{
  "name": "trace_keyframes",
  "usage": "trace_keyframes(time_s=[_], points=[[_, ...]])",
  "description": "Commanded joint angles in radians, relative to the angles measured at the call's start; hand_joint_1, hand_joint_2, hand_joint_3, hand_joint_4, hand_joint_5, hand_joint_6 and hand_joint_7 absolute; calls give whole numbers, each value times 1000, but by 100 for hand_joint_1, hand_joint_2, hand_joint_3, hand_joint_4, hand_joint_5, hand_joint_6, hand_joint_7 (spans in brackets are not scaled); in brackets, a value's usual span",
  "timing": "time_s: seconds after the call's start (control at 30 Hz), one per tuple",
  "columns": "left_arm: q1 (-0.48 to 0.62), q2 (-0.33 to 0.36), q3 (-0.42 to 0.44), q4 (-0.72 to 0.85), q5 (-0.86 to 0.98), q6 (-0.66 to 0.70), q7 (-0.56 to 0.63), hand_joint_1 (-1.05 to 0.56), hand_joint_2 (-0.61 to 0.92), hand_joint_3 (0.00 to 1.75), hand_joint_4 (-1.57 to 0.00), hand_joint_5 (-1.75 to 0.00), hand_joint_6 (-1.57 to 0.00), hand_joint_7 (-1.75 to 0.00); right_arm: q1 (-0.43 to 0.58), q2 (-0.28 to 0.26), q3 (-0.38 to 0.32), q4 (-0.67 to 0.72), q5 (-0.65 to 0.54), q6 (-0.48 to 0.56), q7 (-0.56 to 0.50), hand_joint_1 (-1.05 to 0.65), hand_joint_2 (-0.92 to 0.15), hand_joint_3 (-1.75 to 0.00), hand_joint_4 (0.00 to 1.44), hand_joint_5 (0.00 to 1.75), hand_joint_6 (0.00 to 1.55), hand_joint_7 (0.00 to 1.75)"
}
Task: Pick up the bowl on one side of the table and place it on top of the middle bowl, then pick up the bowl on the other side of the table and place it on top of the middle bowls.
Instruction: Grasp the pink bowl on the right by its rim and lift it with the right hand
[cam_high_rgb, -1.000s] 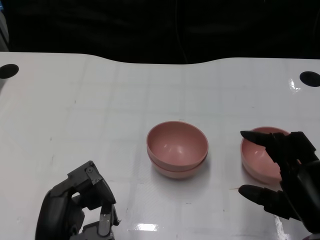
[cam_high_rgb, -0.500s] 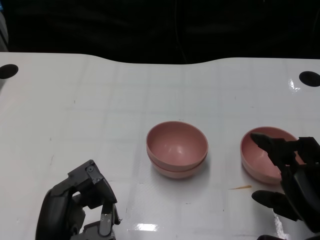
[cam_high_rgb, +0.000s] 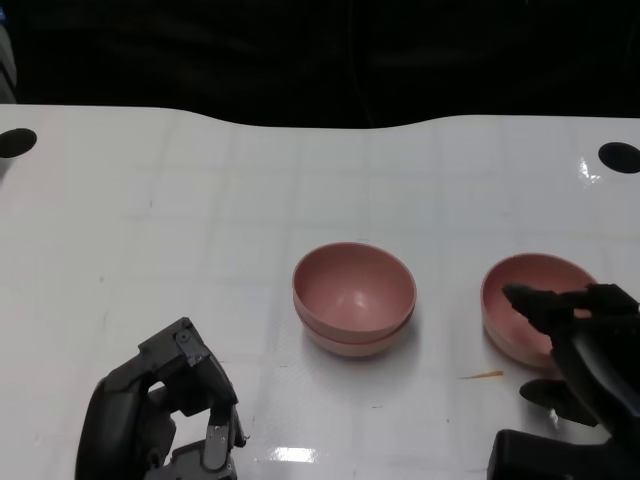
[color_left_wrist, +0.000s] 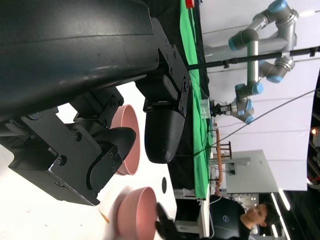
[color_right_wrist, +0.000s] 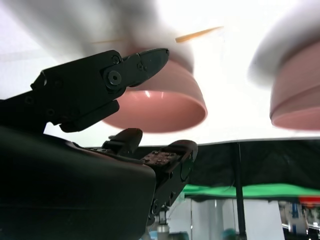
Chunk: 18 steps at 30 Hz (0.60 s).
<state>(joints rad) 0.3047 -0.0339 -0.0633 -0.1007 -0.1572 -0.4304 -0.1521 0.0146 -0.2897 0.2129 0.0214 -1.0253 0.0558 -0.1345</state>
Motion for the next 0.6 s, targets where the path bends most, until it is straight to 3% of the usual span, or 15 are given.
trace_keyframes(time_s=[0.03,0.23,0.33,0.37,0.47,0.57,0.6], points=[[2,2,-1,-16,-12,17,-8,3,49,138,-91,-175,-73,-174,-27,-27,15,45,2,19,-21,-36,-84,0,35,41,46,4],[4,-2,-9,-15,3,-1,-2,5,49,140,-91,-175,-73,-175,-112,-47,57,167,3,22,-66,-37,-87,-1,36,40,47,4],[14,-6,-12,-23,5,-9,1,6,49,140,-91,-175,-73,-175,-183,-51,82,273,14,26,-63,-38,-89,0,64,31,60,3],[17,-8,-13,-29,0,-4,0,6,49,141,-91,-175,-73,-175,-198,-55,89,302,19,16,-78,-35,-89,0,82,36,67,5],[21,-9,-15,-39,-12,7,-5,6,48,141,-91,-175,-73,-174,-226,-64,101,365,44,-26,-145,-24,-87,0,83,118,95,5],[22,-9,-15,-39,-12,4,-5,5,48,141,-91,-175,-73,-174,-247,-70,111,411,67,-63,-195,-22,-87,0,82,132,100,5],[21,-10,-15,-37,-12,2,-5,6,49,142,-91,-175,-73,-174,-259,-72,114,438,74,-88,-227,-16,-89,-5,82,157,100,69]])
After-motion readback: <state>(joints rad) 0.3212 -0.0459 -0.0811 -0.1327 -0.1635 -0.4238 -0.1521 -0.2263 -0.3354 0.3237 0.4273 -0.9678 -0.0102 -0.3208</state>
